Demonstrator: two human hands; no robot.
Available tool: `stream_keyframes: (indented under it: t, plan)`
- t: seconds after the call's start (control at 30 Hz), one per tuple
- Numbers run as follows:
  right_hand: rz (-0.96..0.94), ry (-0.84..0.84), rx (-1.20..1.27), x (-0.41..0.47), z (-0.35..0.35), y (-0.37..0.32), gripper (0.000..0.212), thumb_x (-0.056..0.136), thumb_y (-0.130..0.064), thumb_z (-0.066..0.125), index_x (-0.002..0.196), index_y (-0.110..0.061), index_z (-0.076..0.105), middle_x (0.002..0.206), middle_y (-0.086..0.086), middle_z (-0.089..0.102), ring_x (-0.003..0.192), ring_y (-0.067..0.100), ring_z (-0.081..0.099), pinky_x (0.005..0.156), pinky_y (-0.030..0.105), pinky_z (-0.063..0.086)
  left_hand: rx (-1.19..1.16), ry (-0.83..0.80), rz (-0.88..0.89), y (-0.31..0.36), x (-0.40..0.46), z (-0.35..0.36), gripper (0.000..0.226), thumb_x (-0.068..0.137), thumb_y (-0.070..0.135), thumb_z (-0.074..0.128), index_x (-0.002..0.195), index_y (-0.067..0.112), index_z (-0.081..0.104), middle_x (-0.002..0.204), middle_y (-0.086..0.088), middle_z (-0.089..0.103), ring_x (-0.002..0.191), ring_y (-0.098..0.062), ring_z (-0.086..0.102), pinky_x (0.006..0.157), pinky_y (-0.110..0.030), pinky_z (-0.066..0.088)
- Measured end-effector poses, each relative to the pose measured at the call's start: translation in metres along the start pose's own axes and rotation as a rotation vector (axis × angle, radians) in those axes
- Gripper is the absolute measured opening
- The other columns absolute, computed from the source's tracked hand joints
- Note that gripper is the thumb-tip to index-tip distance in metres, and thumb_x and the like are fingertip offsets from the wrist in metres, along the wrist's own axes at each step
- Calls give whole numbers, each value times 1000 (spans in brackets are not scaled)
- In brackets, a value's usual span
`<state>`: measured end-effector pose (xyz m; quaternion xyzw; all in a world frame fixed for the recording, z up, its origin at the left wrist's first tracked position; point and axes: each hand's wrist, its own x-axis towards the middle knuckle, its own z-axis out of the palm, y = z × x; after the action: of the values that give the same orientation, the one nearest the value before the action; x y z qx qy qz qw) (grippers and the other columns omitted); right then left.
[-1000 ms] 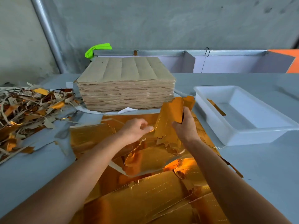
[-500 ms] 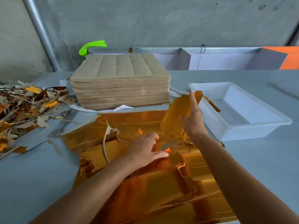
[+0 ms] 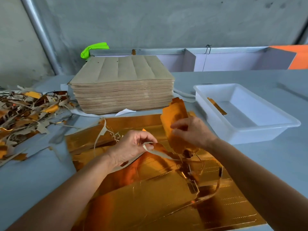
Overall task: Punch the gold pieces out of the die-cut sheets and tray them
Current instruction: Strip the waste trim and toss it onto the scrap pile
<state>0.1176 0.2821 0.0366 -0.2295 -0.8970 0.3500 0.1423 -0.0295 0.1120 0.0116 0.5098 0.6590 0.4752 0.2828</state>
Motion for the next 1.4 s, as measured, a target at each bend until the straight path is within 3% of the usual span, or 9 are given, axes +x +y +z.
stream_keyframes:
  t: [0.23,0.53,0.63,0.77,0.9,1.0,1.07,1.13,1.4]
  plan:
    - [-89,-243,186,-14,16,-19,11,83,-33,71,73,-28,72,66,-16,61,65,-5,52,58,8,39,-84,201,65,-9,2,1,25,78,-3,70,84,21,69,81,12,69,79,0,62,75,-15,50]
    - [182,-91,117,-10,31,-6,17,86,-17,67,70,-13,70,66,-4,58,62,8,52,52,16,43,90,340,161,-2,-22,-15,33,81,-13,60,79,19,69,91,8,72,92,-3,67,81,-14,51]
    - [311,42,218,-11,27,5,20,86,-15,66,66,-17,68,70,-2,60,64,12,54,52,21,43,434,144,125,-1,-41,-34,43,81,-14,59,72,28,66,92,9,70,87,3,64,82,-17,51]
    - [236,151,169,-13,19,11,20,86,-15,67,66,-16,67,57,-6,54,52,6,47,48,18,39,718,-434,-164,12,-53,-44,22,85,35,59,89,17,71,114,16,56,87,13,51,75,-11,41]
    - [27,189,26,-19,15,4,15,89,-17,65,74,-21,67,64,-11,56,57,-6,52,52,6,39,611,-166,-236,21,-39,-36,92,72,87,18,70,11,69,100,9,65,88,-6,61,84,-23,43]
    - [-50,166,19,-23,17,-3,14,90,-19,63,78,-23,67,71,-13,58,62,-2,55,55,6,41,934,266,28,25,-17,-19,65,82,70,30,81,14,63,89,2,62,77,-12,58,76,-22,47]
    - [-76,147,31,-24,16,-8,18,91,-20,62,75,-29,64,72,-12,59,66,2,57,56,9,44,851,256,115,21,-1,-11,47,83,48,60,119,18,59,121,3,58,109,-13,55,93,-23,41]
    - [-78,142,42,-25,12,-10,22,90,-21,63,72,-32,62,72,-10,59,68,7,58,57,11,46,748,114,6,16,9,-8,71,79,36,71,141,26,39,141,4,46,131,-18,41,108,-36,34]
    - [137,196,300,-31,9,9,19,90,-19,63,72,-22,69,70,6,61,65,17,53,60,29,43,711,-19,-291,-10,15,-37,27,76,32,77,101,27,67,99,12,62,101,-14,57,89,-36,45]
